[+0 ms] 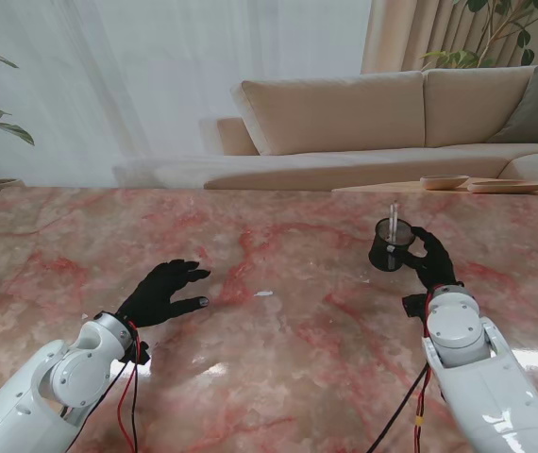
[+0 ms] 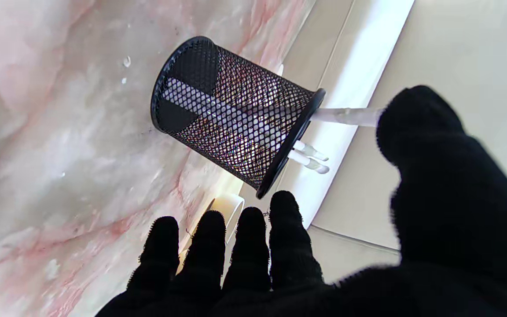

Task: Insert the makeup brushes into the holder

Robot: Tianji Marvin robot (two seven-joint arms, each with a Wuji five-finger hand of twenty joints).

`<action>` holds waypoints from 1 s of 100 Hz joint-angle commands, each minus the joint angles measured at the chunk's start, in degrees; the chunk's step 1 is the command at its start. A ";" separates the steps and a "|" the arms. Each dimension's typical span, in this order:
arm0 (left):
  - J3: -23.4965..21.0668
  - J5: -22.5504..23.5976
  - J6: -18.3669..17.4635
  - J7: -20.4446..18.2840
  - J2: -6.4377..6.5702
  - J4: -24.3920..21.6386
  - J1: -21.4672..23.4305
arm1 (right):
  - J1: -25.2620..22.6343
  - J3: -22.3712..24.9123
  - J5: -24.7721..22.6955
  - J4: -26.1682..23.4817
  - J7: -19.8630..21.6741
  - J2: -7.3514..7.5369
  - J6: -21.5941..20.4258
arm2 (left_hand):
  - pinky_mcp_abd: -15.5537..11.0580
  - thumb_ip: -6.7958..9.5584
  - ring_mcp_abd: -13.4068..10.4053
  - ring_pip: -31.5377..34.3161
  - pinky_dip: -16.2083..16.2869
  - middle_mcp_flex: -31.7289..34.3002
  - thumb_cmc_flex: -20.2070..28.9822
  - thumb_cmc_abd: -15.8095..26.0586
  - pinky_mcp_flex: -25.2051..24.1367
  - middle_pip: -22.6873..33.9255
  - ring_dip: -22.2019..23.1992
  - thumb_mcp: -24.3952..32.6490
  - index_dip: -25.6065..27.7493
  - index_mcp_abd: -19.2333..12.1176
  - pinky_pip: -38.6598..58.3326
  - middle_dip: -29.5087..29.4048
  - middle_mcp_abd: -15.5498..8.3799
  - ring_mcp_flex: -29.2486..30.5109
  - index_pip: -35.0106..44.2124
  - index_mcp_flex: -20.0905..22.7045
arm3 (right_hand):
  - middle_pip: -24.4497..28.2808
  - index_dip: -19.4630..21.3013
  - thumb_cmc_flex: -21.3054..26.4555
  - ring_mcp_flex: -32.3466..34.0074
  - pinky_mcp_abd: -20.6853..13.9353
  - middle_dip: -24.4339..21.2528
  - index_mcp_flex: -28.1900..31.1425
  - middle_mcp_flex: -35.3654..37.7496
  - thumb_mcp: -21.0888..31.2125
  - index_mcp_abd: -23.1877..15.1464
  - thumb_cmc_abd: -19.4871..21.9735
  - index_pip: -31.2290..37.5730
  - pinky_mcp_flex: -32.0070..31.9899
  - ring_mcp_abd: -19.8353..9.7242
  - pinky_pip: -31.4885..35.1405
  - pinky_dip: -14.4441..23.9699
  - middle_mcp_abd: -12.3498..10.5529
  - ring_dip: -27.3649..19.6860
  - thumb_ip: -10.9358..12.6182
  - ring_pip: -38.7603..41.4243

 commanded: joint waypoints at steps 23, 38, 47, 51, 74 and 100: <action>0.00 0.23 -0.70 0.58 -0.15 0.22 0.23 | -1.91 0.86 -1.13 -2.14 2.08 0.93 -3.45 | -1.24 1.79 -1.64 -1.46 0.50 -1.78 -0.34 2.18 -0.12 -1.37 0.21 -1.66 -0.86 -0.08 -1.32 -0.78 -0.27 -1.98 -0.82 -0.76 | -1.36 -1.57 -4.85 -0.29 -0.24 -1.07 -1.39 -1.17 -2.25 -4.05 0.68 -2.50 -0.14 -0.57 -2.32 -1.89 -0.96 -0.95 -0.96 0.93; -0.21 0.24 -1.16 0.94 -0.21 0.05 0.28 | -3.52 1.45 -5.16 -4.88 2.57 1.77 -4.92 | -3.03 1.81 -2.14 -1.40 0.73 -1.63 -0.54 1.92 0.06 -1.42 0.16 -1.73 -0.94 0.51 -1.22 -0.91 -1.13 -1.85 -0.95 -0.64 | -1.59 -1.62 -7.85 -0.17 0.27 -2.06 -1.64 -1.03 -1.36 -3.75 0.53 -3.48 0.26 -0.57 -4.35 -5.10 -1.02 -2.56 -0.32 0.01; -0.27 0.28 -1.57 1.24 -0.25 -0.26 0.33 | -5.15 2.01 -8.53 -7.65 3.78 2.60 -5.44 | -3.80 1.83 -2.86 -1.31 0.92 -1.48 -0.82 1.77 0.27 -1.28 0.04 -1.79 -1.02 0.73 -1.06 -0.95 -1.74 -1.67 -1.07 -0.42 | -2.26 -1.24 -10.72 -0.30 0.62 -3.45 -2.15 -1.06 0.29 -1.69 0.18 -4.07 0.64 -0.43 -6.48 -8.97 -0.77 -5.73 0.12 -2.29; -0.31 0.30 -1.71 1.25 -0.25 -0.47 0.35 | -5.96 2.30 -10.07 -8.95 4.38 2.97 -5.81 | -4.15 1.85 -3.01 -1.35 1.07 -1.49 -0.98 1.81 0.32 -1.23 -0.10 -1.79 -1.07 0.95 -0.93 -0.96 -1.89 -1.64 -1.16 -0.39 | -2.84 -1.05 -12.27 -0.43 0.79 -4.16 -2.37 -1.07 1.33 -1.05 -0.06 -4.26 0.92 -0.44 -7.93 -11.13 -0.68 -7.40 0.53 -3.91; -0.58 0.29 -2.16 1.46 -0.33 -2.22 0.66 | -11.19 4.30 -18.06 -16.76 7.25 4.77 -9.85 | -5.76 2.24 -3.11 -0.07 6.28 -1.42 -2.99 1.57 0.29 -0.89 -0.83 -1.64 -1.49 1.93 3.16 -0.92 -2.00 -0.36 -1.93 0.28 | -7.68 -0.16 -20.60 0.37 0.52 -10.01 -3.47 0.31 8.24 0.09 -0.76 -6.20 2.35 -0.97 -13.47 -21.71 -0.16 -14.03 1.85 -8.21; -0.58 0.26 -3.77 2.46 -0.52 -4.51 1.33 | -16.20 4.50 -27.27 -23.23 9.59 6.44 -16.81 | -7.83 2.46 -2.22 1.77 4.24 -0.77 -5.04 1.42 1.62 0.33 -1.23 -1.64 -1.75 2.77 22.64 -0.19 -1.18 1.83 -2.42 1.69 | -11.91 -1.77 -26.47 6.36 -3.32 -19.92 -0.36 6.63 11.14 2.43 3.58 -7.64 3.75 -0.92 -14.71 -27.02 2.63 -22.51 2.86 -11.03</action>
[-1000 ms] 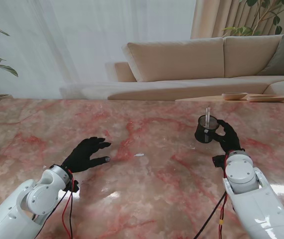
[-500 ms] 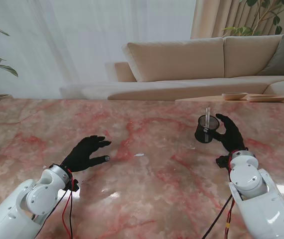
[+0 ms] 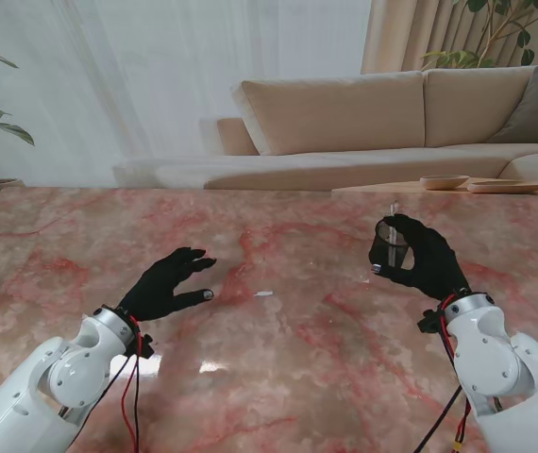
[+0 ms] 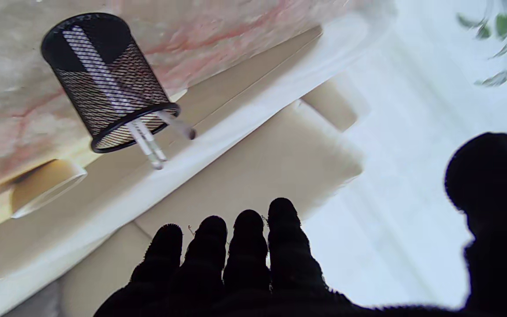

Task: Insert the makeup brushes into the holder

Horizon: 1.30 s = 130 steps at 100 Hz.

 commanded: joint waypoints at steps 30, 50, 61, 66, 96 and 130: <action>-0.13 -0.32 -0.99 0.51 -0.39 -3.37 1.61 | -2.84 -5.84 -5.45 -1.21 -3.36 0.50 -4.92 | -3.59 1.84 -1.11 3.20 0.31 -0.19 -3.50 1.81 0.11 0.31 -0.96 -1.73 -1.10 0.84 9.96 -0.15 -0.88 2.26 -1.11 1.74 | 0.49 -2.67 -9.07 6.31 -2.88 -5.38 3.07 4.80 0.51 0.25 6.81 0.97 7.35 1.11 -0.94 -8.93 1.86 -6.64 3.26 -0.56; -0.82 -0.44 -1.48 0.47 -0.40 -5.49 2.93 | -2.98 -9.57 -4.62 -0.23 -5.04 0.23 -5.49 | -3.61 1.90 -0.90 3.91 1.10 -0.14 -3.83 1.79 -0.22 0.20 -1.05 -1.72 -1.04 0.74 12.78 -0.20 -0.81 2.77 -1.04 1.82 | -0.37 -3.35 -12.20 6.98 -1.81 -5.86 2.25 5.43 -0.85 0.39 12.62 0.65 8.74 2.04 0.70 -10.42 2.58 -7.43 4.00 -0.42; -0.89 -0.35 -1.66 0.50 -0.38 -6.41 3.61 | -2.94 -11.23 -4.82 0.39 -6.05 0.12 -5.76 | -3.42 1.93 -0.82 4.05 1.32 -0.06 -3.80 1.72 -0.33 0.15 -1.10 -1.72 -1.03 0.78 13.52 -0.23 -0.81 2.85 -1.04 1.75 | -0.73 -3.56 -12.49 7.24 -1.53 -6.05 2.13 5.73 -1.13 0.68 13.32 0.58 9.05 2.35 1.39 -10.98 2.90 -7.66 4.31 -0.29; -0.86 -0.38 -1.72 0.44 -0.38 -6.77 3.91 | -3.01 -11.66 -4.80 0.54 -6.49 0.08 -5.92 | -3.43 1.94 -0.87 4.08 1.38 0.04 -3.83 1.68 -0.38 0.17 -1.12 -1.73 -0.98 0.76 13.75 -0.22 -0.75 2.89 -0.92 1.93 | -0.86 -3.65 -12.59 7.25 -1.46 -6.11 1.96 5.74 -1.26 0.63 13.53 0.51 9.14 2.38 1.65 -11.20 2.96 -7.74 4.39 -0.25; -0.78 -0.20 -1.73 1.52 -0.57 -8.33 5.22 | -4.03 -11.61 -3.96 -0.42 -7.37 -0.18 -7.37 | -2.89 2.04 0.54 4.87 2.59 0.81 -3.82 1.53 -0.50 0.29 -0.97 -1.71 -0.77 1.06 17.02 -0.16 0.10 4.53 -0.57 2.30 | -0.99 -3.79 -13.12 7.34 -0.64 -6.12 1.60 5.74 -2.20 -0.05 15.49 0.63 9.98 2.69 3.98 -12.29 3.12 -7.92 4.65 0.11; -0.79 0.09 -1.35 1.41 -0.51 -8.87 5.94 | -4.51 -11.39 -3.71 -1.10 -7.72 -0.27 -8.24 | -3.09 2.01 0.33 5.10 2.72 0.97 -3.91 1.64 -0.88 0.23 -0.94 -1.74 -0.97 1.11 17.83 -0.15 0.32 4.72 -0.96 2.28 | -1.03 -3.64 -12.70 7.78 -0.62 -6.14 2.47 6.30 -2.79 0.55 15.78 1.40 9.87 3.01 5.25 -13.61 3.50 -7.96 4.76 0.28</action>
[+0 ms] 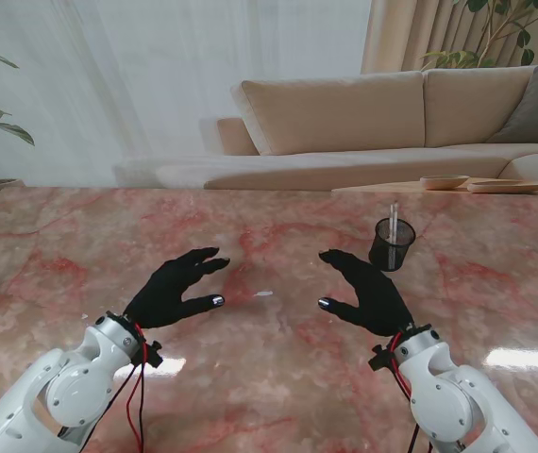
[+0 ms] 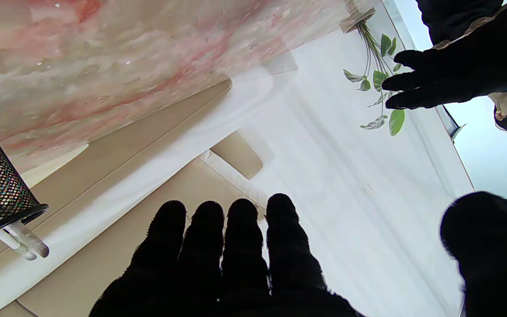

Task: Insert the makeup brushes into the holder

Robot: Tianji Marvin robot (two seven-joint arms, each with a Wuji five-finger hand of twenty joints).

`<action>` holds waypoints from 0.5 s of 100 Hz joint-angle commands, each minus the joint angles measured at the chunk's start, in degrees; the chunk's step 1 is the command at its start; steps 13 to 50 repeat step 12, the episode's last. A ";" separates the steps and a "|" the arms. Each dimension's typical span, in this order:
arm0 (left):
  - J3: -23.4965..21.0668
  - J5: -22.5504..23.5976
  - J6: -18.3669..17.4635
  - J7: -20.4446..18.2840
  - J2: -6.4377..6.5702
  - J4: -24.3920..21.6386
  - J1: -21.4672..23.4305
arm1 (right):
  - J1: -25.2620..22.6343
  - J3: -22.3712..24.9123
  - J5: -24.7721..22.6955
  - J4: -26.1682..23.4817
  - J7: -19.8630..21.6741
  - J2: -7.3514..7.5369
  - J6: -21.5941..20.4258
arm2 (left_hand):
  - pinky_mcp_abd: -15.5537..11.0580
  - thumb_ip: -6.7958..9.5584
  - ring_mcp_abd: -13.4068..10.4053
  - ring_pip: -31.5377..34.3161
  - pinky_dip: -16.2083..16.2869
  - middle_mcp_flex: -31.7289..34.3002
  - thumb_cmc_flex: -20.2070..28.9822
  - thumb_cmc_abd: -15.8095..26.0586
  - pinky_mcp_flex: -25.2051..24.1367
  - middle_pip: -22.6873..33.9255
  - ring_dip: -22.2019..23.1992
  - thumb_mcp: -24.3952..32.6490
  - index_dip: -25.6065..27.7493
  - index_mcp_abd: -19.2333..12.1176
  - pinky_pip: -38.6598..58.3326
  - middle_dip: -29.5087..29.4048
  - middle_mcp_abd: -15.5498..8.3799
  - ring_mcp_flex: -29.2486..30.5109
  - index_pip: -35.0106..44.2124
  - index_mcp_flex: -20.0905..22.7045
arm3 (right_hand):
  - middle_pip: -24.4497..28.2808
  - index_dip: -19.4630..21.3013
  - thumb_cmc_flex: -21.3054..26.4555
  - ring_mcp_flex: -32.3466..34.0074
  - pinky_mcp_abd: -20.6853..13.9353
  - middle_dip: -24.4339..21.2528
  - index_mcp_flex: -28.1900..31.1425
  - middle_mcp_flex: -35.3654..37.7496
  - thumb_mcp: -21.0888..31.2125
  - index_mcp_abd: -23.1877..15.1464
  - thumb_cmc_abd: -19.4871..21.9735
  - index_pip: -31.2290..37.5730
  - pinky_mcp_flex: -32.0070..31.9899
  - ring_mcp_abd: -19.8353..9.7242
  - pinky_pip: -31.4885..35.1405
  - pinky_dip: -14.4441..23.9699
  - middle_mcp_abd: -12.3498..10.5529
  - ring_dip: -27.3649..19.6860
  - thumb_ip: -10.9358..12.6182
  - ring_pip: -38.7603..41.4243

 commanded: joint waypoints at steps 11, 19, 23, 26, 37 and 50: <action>0.09 0.37 0.05 0.12 -0.09 -0.33 0.62 | -0.84 0.15 0.65 -0.59 0.99 -0.18 -0.48 | -2.21 1.45 0.63 0.67 0.26 0.85 -2.51 1.64 -0.88 0.20 -0.60 -1.76 -0.39 0.65 1.15 -0.15 0.49 0.37 -0.95 1.02 | -1.39 -0.57 -2.06 0.22 -0.48 -0.64 0.10 0.60 -1.33 -0.44 0.61 0.86 -0.54 0.72 1.20 -1.62 0.25 -1.27 2.11 -0.10; 0.08 0.37 0.04 0.12 -0.09 -0.33 0.63 | -0.84 0.15 0.66 -0.60 0.98 -0.18 -0.50 | -2.19 1.45 0.68 0.68 0.23 0.82 -2.51 1.67 -0.86 0.18 -0.59 -1.75 -0.39 0.61 1.11 -0.16 0.52 0.39 -0.95 1.00 | -1.38 -0.56 -2.05 0.21 -0.43 -0.64 0.10 0.57 -1.34 -0.44 0.63 0.88 -0.55 0.73 1.24 -1.64 0.31 -1.26 2.11 -0.10; 0.08 0.37 0.04 0.12 -0.09 -0.33 0.63 | -0.84 0.15 0.66 -0.60 0.98 -0.18 -0.50 | -2.19 1.45 0.68 0.68 0.23 0.82 -2.51 1.67 -0.86 0.18 -0.59 -1.75 -0.39 0.61 1.11 -0.16 0.52 0.39 -0.95 1.00 | -1.38 -0.56 -2.05 0.21 -0.43 -0.64 0.10 0.57 -1.34 -0.44 0.63 0.88 -0.55 0.73 1.24 -1.64 0.31 -1.26 2.11 -0.10; 0.08 0.37 0.04 0.12 -0.09 -0.33 0.63 | -0.84 0.15 0.66 -0.60 0.98 -0.18 -0.50 | -2.19 1.45 0.68 0.68 0.23 0.82 -2.51 1.67 -0.86 0.18 -0.59 -1.75 -0.39 0.61 1.11 -0.16 0.52 0.39 -0.95 1.00 | -1.38 -0.56 -2.05 0.21 -0.43 -0.64 0.10 0.57 -1.34 -0.44 0.63 0.88 -0.55 0.73 1.24 -1.64 0.31 -1.26 2.11 -0.10; 0.08 0.37 0.04 0.12 -0.09 -0.33 0.63 | -0.84 0.15 0.66 -0.60 0.98 -0.18 -0.50 | -2.19 1.45 0.68 0.68 0.23 0.82 -2.51 1.67 -0.86 0.18 -0.59 -1.75 -0.39 0.61 1.11 -0.16 0.52 0.39 -0.95 1.00 | -1.38 -0.56 -2.05 0.21 -0.43 -0.64 0.10 0.57 -1.34 -0.44 0.63 0.88 -0.55 0.73 1.24 -1.64 0.31 -1.26 2.11 -0.10; 0.08 0.37 0.04 0.12 -0.09 -0.33 0.63 | -0.84 0.15 0.66 -0.60 0.98 -0.18 -0.50 | -2.19 1.45 0.68 0.68 0.23 0.82 -2.51 1.67 -0.86 0.18 -0.59 -1.75 -0.39 0.61 1.11 -0.16 0.52 0.39 -0.95 1.00 | -1.38 -0.56 -2.05 0.21 -0.43 -0.64 0.10 0.57 -1.34 -0.44 0.63 0.88 -0.55 0.73 1.24 -1.64 0.31 -1.26 2.11 -0.10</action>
